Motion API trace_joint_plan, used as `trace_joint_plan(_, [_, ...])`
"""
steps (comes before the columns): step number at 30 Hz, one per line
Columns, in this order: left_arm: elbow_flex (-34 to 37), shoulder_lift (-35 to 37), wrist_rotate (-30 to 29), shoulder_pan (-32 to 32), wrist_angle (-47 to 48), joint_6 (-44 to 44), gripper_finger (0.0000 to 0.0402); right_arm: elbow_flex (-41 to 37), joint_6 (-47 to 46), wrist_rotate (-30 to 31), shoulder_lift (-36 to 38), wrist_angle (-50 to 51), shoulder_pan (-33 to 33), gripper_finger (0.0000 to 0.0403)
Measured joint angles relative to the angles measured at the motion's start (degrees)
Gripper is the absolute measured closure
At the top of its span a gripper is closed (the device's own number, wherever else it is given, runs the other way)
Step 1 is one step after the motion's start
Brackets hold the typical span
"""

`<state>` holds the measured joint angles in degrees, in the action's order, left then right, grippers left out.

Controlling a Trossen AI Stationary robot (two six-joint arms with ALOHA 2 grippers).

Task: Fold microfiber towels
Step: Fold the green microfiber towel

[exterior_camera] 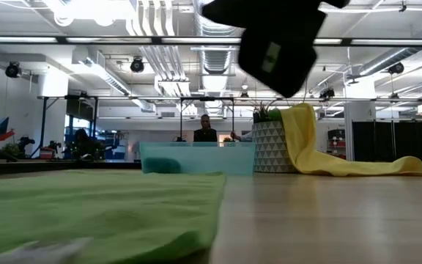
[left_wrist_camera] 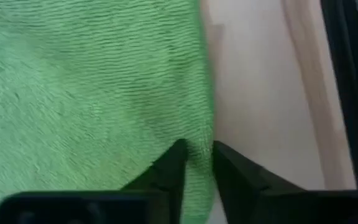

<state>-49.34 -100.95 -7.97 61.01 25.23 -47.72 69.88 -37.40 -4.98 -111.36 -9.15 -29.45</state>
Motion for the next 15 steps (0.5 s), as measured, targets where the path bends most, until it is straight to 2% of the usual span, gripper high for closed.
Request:
trace_joint_plan(2, [0.10, 0.10, 0.21, -0.08, -0.26, -0.04, 0.0380, 3.60, 2.26, -1.50, -3.06, 1.57, 0.03, 0.0281])
trace_joint_plan(4, [0.15, 0.41, 0.37, -0.15, -0.79, -0.19, 0.0394, 7.59, 4.80, -2.56, -5.70, 4.79, 0.09, 0.0280])
trace_joint_plan(11, [0.13, 1.53, 0.50, -1.30, -1.01, -0.17, 0.0392, 18.25, 18.31, -4.48, -11.43, 13.72, 0.04, 0.0280])
trace_joint_plan(15, [0.14, 2.34, 0.41, -2.19, -1.19, -0.17, 0.0399, 20.20, 20.06, -3.96, -12.71, 21.07, 0.04, 0.0280])
